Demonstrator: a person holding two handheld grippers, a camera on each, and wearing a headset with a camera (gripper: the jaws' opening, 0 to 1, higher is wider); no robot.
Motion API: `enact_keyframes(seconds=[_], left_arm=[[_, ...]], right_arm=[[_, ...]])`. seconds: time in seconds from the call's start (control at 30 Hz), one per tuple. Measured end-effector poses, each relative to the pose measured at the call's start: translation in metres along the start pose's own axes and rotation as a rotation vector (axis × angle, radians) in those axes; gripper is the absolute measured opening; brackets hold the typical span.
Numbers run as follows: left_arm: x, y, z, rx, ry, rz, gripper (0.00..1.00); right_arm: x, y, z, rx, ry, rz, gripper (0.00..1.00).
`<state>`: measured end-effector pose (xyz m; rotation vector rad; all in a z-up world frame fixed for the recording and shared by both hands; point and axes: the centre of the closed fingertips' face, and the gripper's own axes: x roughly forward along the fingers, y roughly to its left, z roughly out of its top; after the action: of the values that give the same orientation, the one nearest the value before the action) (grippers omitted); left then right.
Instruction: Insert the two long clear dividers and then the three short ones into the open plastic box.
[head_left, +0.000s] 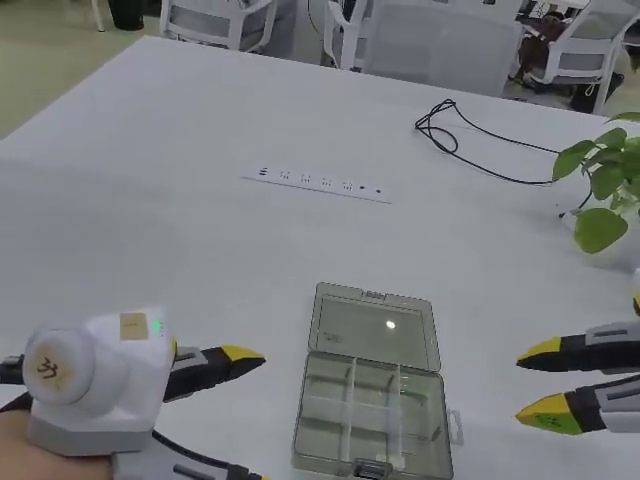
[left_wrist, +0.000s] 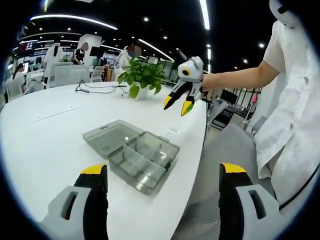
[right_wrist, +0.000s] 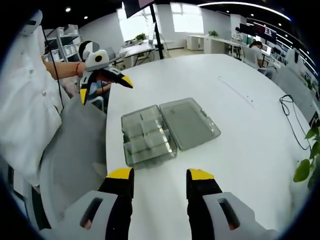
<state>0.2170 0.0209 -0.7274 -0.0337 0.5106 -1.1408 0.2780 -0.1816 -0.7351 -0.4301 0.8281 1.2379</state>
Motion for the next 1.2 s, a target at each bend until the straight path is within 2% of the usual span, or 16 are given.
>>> enact_keyframes(seconds=[0.13, 0.27, 0.37, 0.4, 0.47, 0.6, 0.7, 0.8, 0.97, 1.2], left_arm=[[-0.001, 0.000, 0.000, -0.004, -0.001, 0.002, 0.95], [-0.001, 0.000, -0.001, -0.005, 0.001, 0.004, 0.95], [-0.001, -0.001, -0.002, -0.011, 0.002, 0.003, 0.95], [-0.001, -0.001, -0.003, -0.011, 0.004, 0.003, 0.95], [-0.001, 0.000, -0.003, -0.012, 0.004, 0.004, 0.95], [-0.002, 0.001, -0.002, -0.012, 0.002, 0.007, 0.94], [-0.002, 0.000, -0.002, -0.015, 0.002, 0.007, 0.94], [-0.001, 0.000, -0.003, -0.015, 0.006, 0.006, 0.94], [-0.001, 0.001, -0.003, -0.019, 0.007, 0.007, 0.94], [0.000, 0.001, -0.003, -0.022, 0.006, 0.008, 0.93]], right_arm=[[-0.005, -0.004, -0.022, -0.007, 0.059, 0.001, 0.46], [-0.006, -0.007, -0.046, -0.015, 0.142, 0.010, 0.53], [-0.004, -0.009, -0.063, -0.036, 0.190, 0.020, 0.54], [-0.004, -0.011, -0.073, -0.054, 0.229, 0.024, 0.54], [-0.002, -0.012, -0.084, -0.065, 0.270, 0.033, 0.54], [-0.001, -0.016, -0.099, -0.095, 0.321, 0.034, 0.54], [-0.001, -0.023, -0.114, -0.134, 0.379, 0.026, 0.53], [0.002, -0.025, -0.124, -0.138, 0.405, 0.030, 0.53], [0.004, -0.035, -0.138, -0.197, 0.463, 0.012, 0.51], [0.008, -0.040, -0.152, -0.244, 0.510, 0.010, 0.46]])
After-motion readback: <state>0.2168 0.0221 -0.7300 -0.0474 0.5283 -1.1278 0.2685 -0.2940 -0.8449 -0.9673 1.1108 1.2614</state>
